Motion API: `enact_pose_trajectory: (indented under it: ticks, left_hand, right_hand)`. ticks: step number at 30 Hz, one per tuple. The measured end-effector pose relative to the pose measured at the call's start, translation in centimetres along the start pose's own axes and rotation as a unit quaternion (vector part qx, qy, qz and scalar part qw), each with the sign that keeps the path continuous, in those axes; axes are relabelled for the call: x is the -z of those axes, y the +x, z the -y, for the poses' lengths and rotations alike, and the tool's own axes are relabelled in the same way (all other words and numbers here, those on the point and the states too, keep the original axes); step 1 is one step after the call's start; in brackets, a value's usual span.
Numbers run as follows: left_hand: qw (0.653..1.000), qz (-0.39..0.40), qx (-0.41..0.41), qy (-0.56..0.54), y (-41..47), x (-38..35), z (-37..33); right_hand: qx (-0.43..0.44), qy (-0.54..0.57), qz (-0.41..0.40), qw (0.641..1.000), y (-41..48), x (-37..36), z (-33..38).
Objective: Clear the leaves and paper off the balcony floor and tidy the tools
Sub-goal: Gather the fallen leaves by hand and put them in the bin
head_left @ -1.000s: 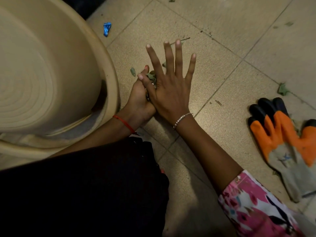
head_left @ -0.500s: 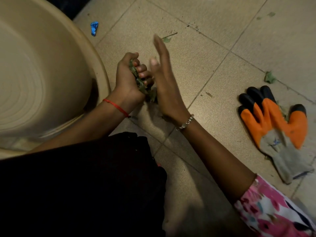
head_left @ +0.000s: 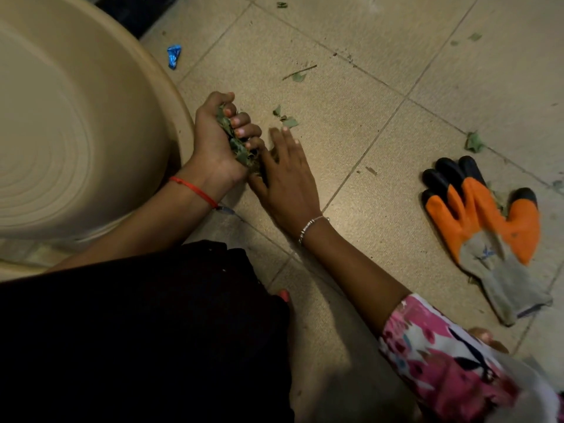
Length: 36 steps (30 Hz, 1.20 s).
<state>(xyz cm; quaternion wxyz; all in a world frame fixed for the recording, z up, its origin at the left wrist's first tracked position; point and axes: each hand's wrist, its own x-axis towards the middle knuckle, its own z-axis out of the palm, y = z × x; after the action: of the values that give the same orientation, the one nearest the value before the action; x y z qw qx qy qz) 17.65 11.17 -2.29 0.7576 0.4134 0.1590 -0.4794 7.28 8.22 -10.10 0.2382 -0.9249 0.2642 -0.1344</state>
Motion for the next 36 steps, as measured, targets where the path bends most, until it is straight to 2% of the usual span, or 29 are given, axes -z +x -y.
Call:
enact_pose_trajectory:
  ticks: [7,9,10,11,13,14,15,16,17,21,23,25,28,30,31,33,34,36]
  left_hand:
    - [1.000,-0.020,0.005,0.020,-0.1,0.5,0.7]
    - [0.999,-0.028,0.015,0.018,-0.1,0.6,1.1]
    - [0.999,-0.029,0.021,0.015,0.0,0.7,1.3]
    - [0.999,-0.030,0.028,0.015,0.0,0.7,1.5]
    - [0.999,-0.027,0.040,0.017,0.2,0.6,2.0]
    - [0.998,-0.031,0.045,0.017,0.4,0.6,2.2]
    - [0.998,-0.035,0.049,0.015,0.4,0.4,2.4]
    - [0.998,-0.042,0.050,0.015,0.5,0.3,2.6]
    - [0.998,-0.041,0.054,0.011,0.4,0.0,2.8]
    - [0.997,0.007,0.058,-0.045,0.0,-0.8,3.4]
    - [0.997,0.018,0.059,-0.040,0.1,-0.7,3.1]
    - [0.995,0.028,0.089,-0.037,0.4,-0.6,2.6]
    - [0.996,0.021,0.090,0.006,0.9,-0.6,2.1]
    - [0.998,0.014,0.058,0.024,1.0,-1.0,2.1]
    - [0.999,0.004,0.045,0.022,0.9,-1.2,2.0]
    - [0.999,-0.023,0.029,0.012,1.3,-1.5,1.8]
    - [0.999,-0.035,0.021,0.002,1.6,-1.6,1.6]
    - [0.997,-0.063,0.008,-0.035,2.3,-1.8,1.1]
  right_hand:
    - [0.078,0.055,-0.025,0.995,-0.8,0.8,-1.7]
    - [0.025,0.113,-0.079,0.990,-0.9,1.3,-2.4]
    - [-0.036,0.174,-0.113,0.978,-0.6,1.7,-2.4]
    - [-0.109,0.245,-0.145,0.952,-0.3,2.3,-2.3]
    - [-0.237,0.382,-0.186,0.874,0.5,3.6,-1.7]
    - [-0.271,0.444,-0.189,0.833,0.8,4.2,-1.2]
    - [-0.280,0.487,-0.185,0.806,1.1,4.6,-0.5]
    - [-0.271,0.506,-0.179,0.799,1.3,5.0,0.4]
    - [-0.247,0.504,-0.175,0.809,1.5,5.3,1.5]
    - [-0.098,0.382,-0.156,0.906,1.8,4.2,3.9]
    - [-0.071,0.323,-0.117,0.936,2.5,3.5,3.3]
    - [-0.033,0.217,-0.087,0.972,3.0,3.2,2.7]
    - [0.007,0.031,-0.079,0.996,3.7,3.1,2.1]
    - [0.005,-0.072,-0.079,0.994,4.3,3.3,1.7]
    - [0.009,-0.089,-0.070,0.993,4.7,3.4,1.4]
    - [0.044,-0.022,-0.029,0.998,5.6,3.7,1.0]
    - [0.053,0.059,0.000,0.997,6.1,3.9,0.9]
    - [0.012,0.239,0.024,0.971,7.7,4.5,0.3]
